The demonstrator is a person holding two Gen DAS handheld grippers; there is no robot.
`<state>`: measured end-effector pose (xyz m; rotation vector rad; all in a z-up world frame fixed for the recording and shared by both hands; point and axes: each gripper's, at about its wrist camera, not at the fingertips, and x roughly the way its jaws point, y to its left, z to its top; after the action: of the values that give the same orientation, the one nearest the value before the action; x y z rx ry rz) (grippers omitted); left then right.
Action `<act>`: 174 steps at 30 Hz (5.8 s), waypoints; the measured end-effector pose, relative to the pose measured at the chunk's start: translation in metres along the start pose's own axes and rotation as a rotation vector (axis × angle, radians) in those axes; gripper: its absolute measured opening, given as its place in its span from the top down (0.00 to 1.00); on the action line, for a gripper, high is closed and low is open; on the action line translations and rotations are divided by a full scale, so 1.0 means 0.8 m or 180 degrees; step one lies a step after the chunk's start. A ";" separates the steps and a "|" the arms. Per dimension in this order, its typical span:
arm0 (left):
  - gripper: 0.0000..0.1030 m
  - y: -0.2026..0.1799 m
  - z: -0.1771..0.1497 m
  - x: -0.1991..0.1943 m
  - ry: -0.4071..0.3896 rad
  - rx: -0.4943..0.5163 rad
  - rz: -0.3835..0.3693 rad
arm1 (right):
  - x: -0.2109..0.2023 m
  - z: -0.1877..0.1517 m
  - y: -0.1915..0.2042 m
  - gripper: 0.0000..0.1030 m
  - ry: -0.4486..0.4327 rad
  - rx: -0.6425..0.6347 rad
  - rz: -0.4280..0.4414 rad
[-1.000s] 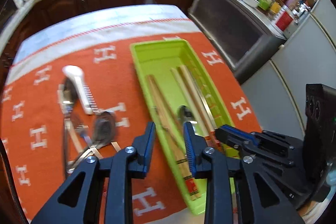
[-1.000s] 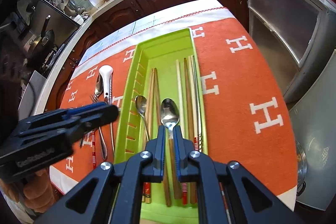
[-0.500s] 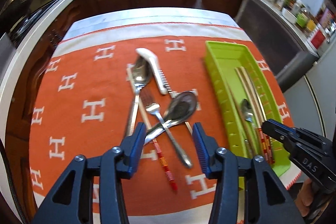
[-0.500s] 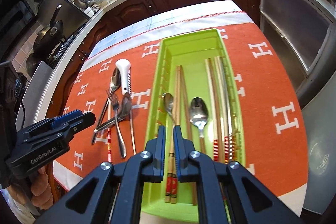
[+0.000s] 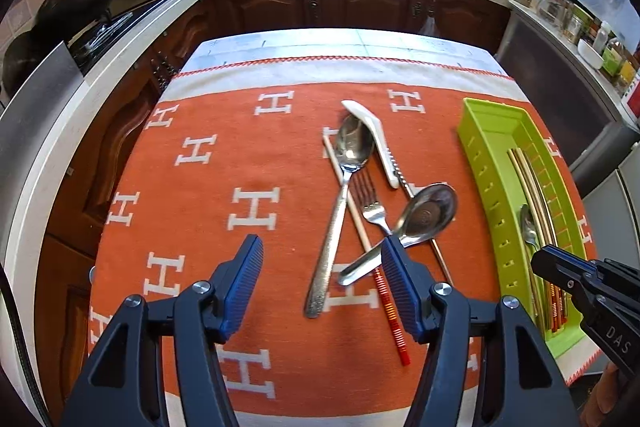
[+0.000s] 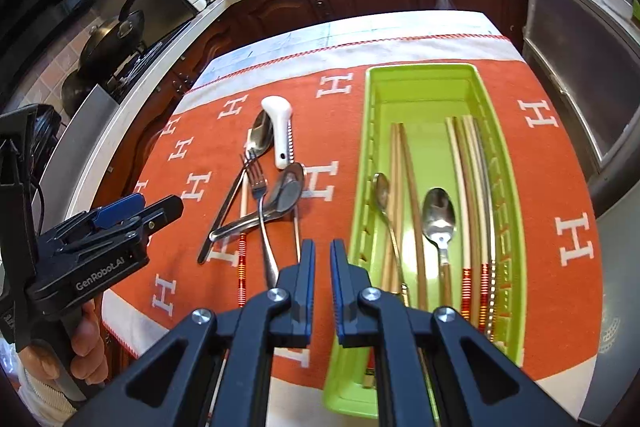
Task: Organize utensils
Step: 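Withdraw both open tools from the tray back over the pile, then lower both tools toward the large metal spoon and the fork, then grasp the large metal spoon with the left tool while the right tool grasps a red-banded chopstick, then carry the spoon and chopstick over the green tray with both tools, then lower both utensils into the green tray and open both tools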
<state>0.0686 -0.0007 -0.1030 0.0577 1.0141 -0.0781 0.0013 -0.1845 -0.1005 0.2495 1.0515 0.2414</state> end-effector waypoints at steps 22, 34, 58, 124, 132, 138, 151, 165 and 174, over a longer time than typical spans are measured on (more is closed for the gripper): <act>0.38 0.089 0.014 0.056 0.0097 -0.0784 -0.0455 | 0.049 0.042 0.053 0.92 0.0071 -0.0243 0.0211; 0.55 0.041 0.025 0.110 0.0344 -0.0302 -0.0626 | 0.069 0.049 0.043 0.92 0.0146 -0.0173 0.0320; 0.88 0.057 0.036 0.147 0.0492 -0.0390 -0.0692 | 0.066 0.042 0.032 0.92 0.0164 -0.0115 0.0393; 0.99 0.189 -0.093 0.061 0.0208 -0.0809 -0.0422 | 0.180 -0.018 0.266 0.83 0.0517 -0.1354 0.0155; 0.99 0.182 -0.095 0.071 0.0202 -0.0712 -0.0331 | 0.179 -0.021 0.265 0.95 0.0340 -0.1490 0.0001; 1.00 0.190 -0.090 0.064 0.0207 -0.0957 -0.0414 | 0.166 -0.005 0.237 0.95 0.0433 -0.1072 0.0220; 1.00 0.051 0.007 -0.010 -0.0008 -0.0497 -0.0997 | 0.030 0.029 0.066 0.95 -0.0035 -0.0127 0.0229; 1.00 -0.176 0.048 0.028 0.0457 0.0198 -0.1295 | -0.009 0.014 -0.115 0.95 -0.0036 0.0395 -0.0392; 0.82 -0.198 0.027 0.047 0.0583 0.0328 -0.1194 | 0.004 0.007 -0.135 0.93 0.0080 0.0531 -0.0244</act>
<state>0.0916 -0.1620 -0.1256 -0.0327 1.1941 -0.4747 0.0157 -0.2861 -0.1347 0.3565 1.1052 0.0879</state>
